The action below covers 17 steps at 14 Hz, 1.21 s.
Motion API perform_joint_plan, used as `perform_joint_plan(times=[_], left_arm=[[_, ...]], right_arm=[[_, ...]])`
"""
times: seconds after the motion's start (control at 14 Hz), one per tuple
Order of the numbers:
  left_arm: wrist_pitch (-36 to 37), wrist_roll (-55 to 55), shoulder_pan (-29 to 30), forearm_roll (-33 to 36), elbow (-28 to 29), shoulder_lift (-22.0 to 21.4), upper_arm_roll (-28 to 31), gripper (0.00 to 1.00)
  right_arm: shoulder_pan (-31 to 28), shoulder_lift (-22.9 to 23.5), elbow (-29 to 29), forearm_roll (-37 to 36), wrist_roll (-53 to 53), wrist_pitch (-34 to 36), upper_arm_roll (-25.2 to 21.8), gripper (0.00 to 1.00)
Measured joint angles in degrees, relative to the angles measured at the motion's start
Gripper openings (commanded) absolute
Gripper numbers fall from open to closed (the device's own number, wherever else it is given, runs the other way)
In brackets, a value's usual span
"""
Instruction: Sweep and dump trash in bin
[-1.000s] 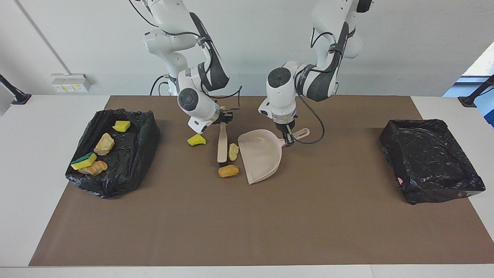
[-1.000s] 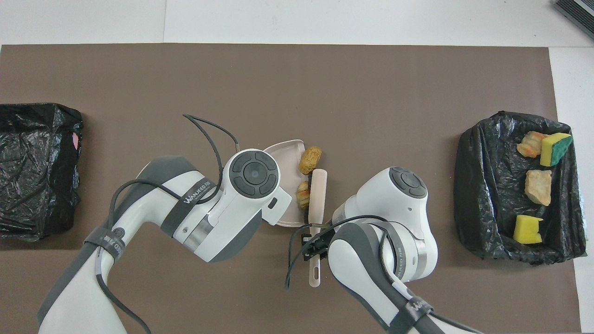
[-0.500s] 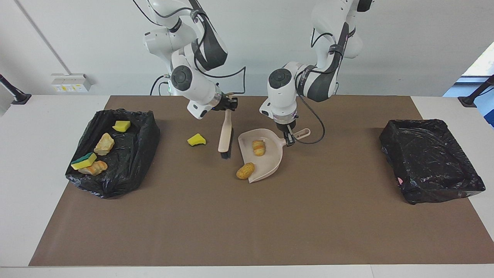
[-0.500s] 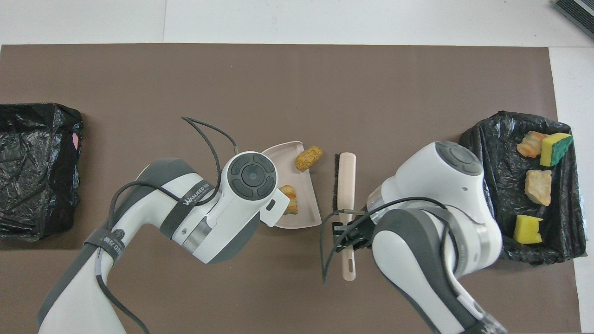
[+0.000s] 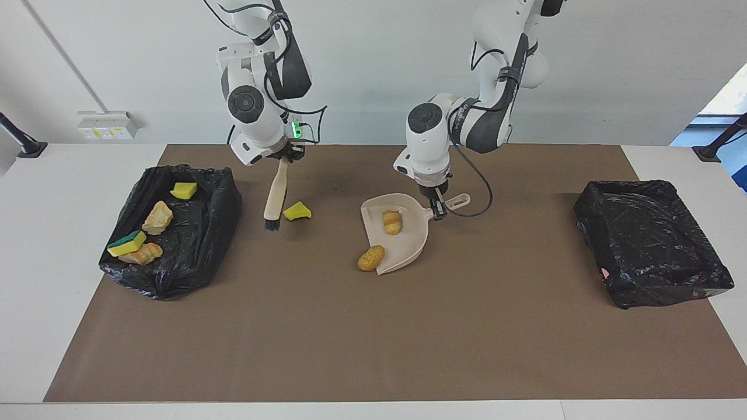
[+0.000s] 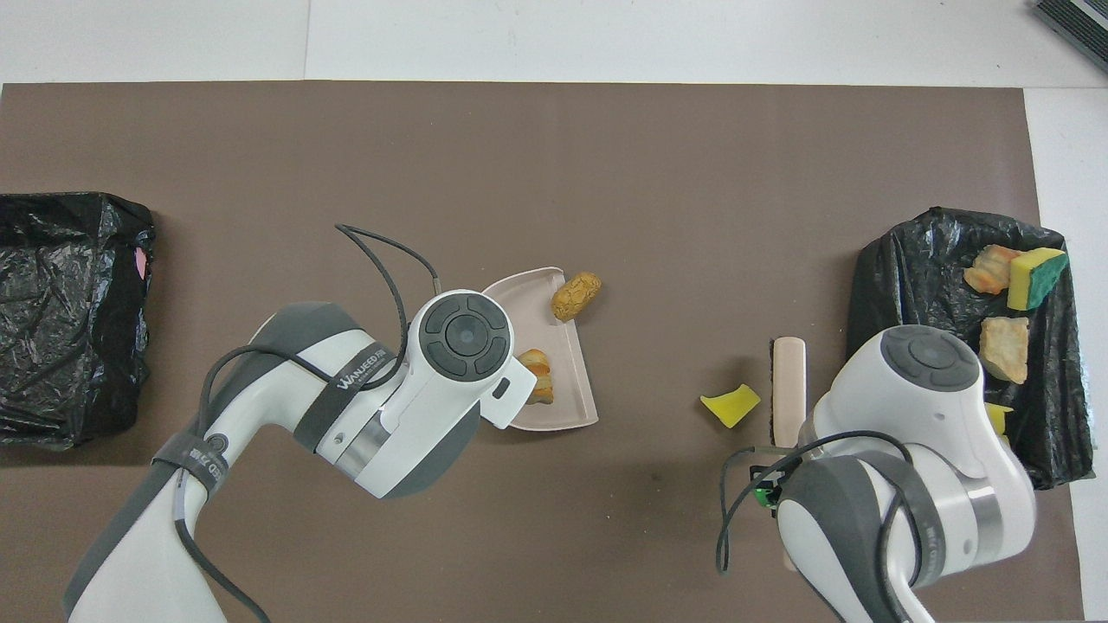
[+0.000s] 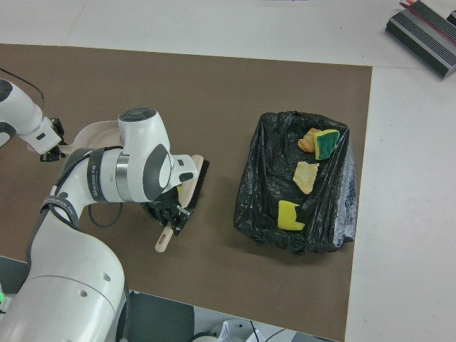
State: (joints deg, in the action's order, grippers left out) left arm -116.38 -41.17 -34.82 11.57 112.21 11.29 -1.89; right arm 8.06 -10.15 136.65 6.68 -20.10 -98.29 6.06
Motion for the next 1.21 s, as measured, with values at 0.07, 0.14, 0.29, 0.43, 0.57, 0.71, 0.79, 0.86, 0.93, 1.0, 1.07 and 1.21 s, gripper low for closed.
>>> perform_joint_plan(times=[0.07,0.14,0.29,0.43,0.57,0.71,0.79,0.86,0.93,1.0,1.07,1.21], left_arm=[[-0.08,0.00,0.00,0.00,0.15,-0.09,0.00,0.00],[-0.15,0.00,0.00,0.00,0.34,-0.19,0.00,0.00],[-0.51,0.00,0.00,0.00,0.70,-0.32,0.02,0.00],[-0.70,0.00,0.00,0.00,0.87,-0.41,0.05,0.00],[-0.84,0.00,0.00,0.00,1.01,-0.49,0.05,0.00],[-1.06,0.00,0.00,0.00,1.19,-0.52,0.09,0.00],[-1.20,0.00,0.00,0.00,1.30,-0.56,0.09,0.00],[-1.34,0.00,0.00,0.00,1.40,-0.61,0.10,0.00],[-1.43,-0.01,0.00,0.00,1.46,-0.64,0.12,0.00],[-1.50,-0.01,0.00,0.00,1.51,-0.64,0.14,0.00],[-1.56,-0.02,0.00,0.00,1.55,-0.64,0.15,0.00],[-1.61,-0.03,0.00,0.00,1.59,-0.65,0.15,0.00]], right_arm=[[0.60,0.11,1.79,0.00,-0.33,-1.52,0.41,0.00],[1.35,0.27,2.98,0.00,-0.37,-3.08,0.69,0.00],[2.47,1.21,3.67,0.75,0.59,-6.23,1.07,0.00],[3.17,3.92,2.80,5.66,2.73,-9.86,1.14,0.00],[5.45,9.36,-1.94,11.21,3.31,-11.71,1.16,0.00],[8.46,14.58,-8.70,16.58,3.31,-11.84,1.22,0.00],[9.93,16.56,-11.65,18.78,3.31,-11.84,1.26,0.00],[11.23,18.13,-13.98,21.07,3.31,-11.85,1.29,0.00],[12.25,19.15,-15.36,23.97,3.31,-12.20,1.32,0.00],[13.25,19.78,-16.09,27.35,3.31,-13.03,1.32,0.00],[14.23,20.05,-16.48,30.65,3.31,-13.50,1.34,0.00],[15.22,19.93,-17.50,33.16,3.31,-13.16,1.35,0.00]])
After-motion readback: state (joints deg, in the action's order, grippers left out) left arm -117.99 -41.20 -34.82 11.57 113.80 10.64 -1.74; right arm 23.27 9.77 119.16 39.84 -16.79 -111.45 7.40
